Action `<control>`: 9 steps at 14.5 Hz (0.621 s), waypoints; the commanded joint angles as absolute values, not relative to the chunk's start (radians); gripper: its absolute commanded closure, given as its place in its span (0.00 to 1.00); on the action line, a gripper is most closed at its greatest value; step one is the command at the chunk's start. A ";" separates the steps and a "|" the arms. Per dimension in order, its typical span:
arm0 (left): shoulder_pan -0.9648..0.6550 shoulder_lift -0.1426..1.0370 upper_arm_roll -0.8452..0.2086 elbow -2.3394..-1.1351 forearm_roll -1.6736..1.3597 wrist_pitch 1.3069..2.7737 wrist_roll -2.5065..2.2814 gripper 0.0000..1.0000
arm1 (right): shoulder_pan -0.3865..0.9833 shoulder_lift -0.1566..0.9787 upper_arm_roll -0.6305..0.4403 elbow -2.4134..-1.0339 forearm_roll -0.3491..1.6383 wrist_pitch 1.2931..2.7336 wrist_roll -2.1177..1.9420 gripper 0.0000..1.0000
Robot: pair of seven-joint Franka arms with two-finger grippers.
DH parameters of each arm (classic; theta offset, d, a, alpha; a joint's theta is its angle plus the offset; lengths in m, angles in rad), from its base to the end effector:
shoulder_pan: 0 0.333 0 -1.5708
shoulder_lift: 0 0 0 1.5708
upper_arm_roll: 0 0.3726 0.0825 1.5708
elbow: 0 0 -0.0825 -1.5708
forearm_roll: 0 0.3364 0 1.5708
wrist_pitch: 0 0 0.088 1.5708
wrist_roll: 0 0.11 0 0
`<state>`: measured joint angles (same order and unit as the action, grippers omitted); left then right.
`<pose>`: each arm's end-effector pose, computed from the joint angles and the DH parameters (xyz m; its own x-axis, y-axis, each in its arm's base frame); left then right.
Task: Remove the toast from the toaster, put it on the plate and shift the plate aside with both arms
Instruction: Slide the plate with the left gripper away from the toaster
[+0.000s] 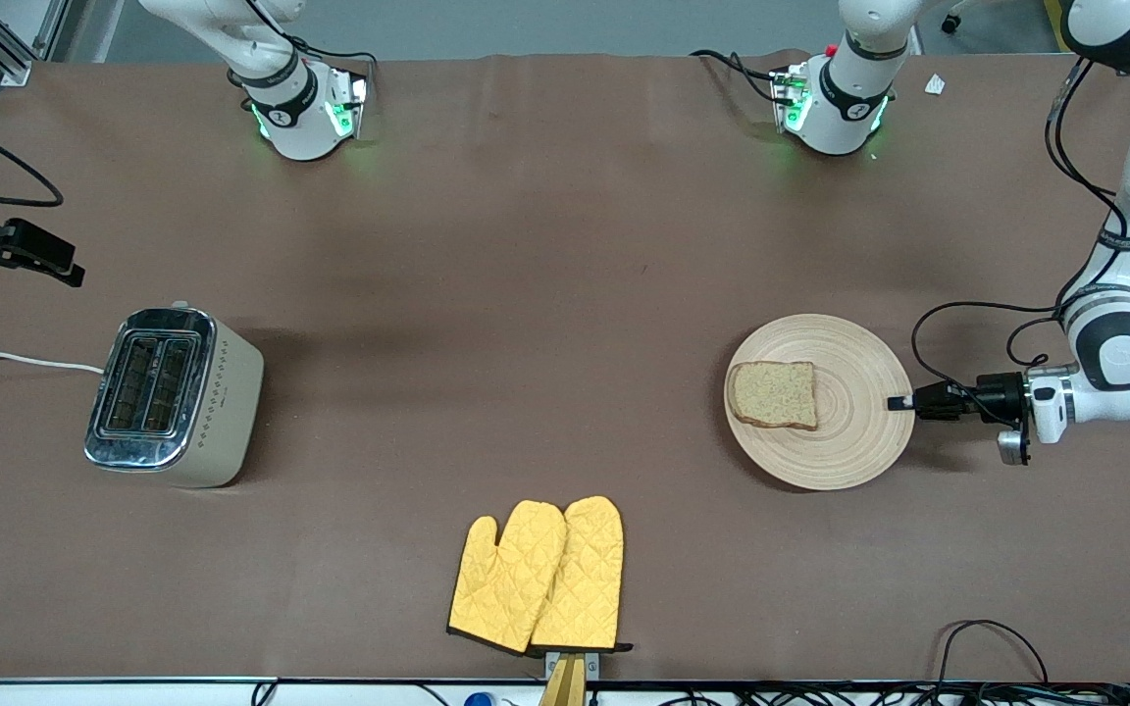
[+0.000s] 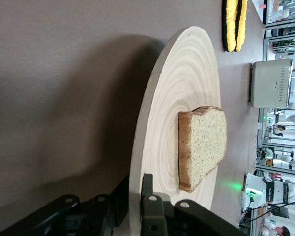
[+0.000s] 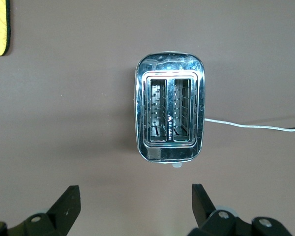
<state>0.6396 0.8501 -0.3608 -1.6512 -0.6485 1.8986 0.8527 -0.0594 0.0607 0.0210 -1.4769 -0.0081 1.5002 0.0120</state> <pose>0.6127 0.1657 0.2033 0.9938 -0.1066 0.0308 -0.0838 -0.5391 0.8381 0.5218 -0.0214 0.6803 0.9980 -0.0509 -0.0373 -0.0507 -0.9987 0.0073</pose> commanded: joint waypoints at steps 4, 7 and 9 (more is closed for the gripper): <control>0.657 0.867 -0.377 -1.551 -0.588 1.827 0.839 0.00 | -0.061 0.048 0.028 -1.482 -0.028 1.500 0.017 0.00; 0.657 0.853 -0.379 -1.435 -0.427 1.744 0.737 0.00 | -0.063 0.048 0.028 -1.482 -0.026 1.502 0.017 0.00; 0.647 0.813 -0.399 -1.363 -0.310 1.711 0.710 0.00 | -0.064 0.048 0.028 -1.482 -0.026 1.505 0.017 0.00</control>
<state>0.6493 0.8555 -0.3759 -1.4282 -0.4073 1.7624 0.7518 -0.0595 0.0607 0.0210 -1.4768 -0.0081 1.5020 0.0120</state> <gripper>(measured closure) 0.322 0.000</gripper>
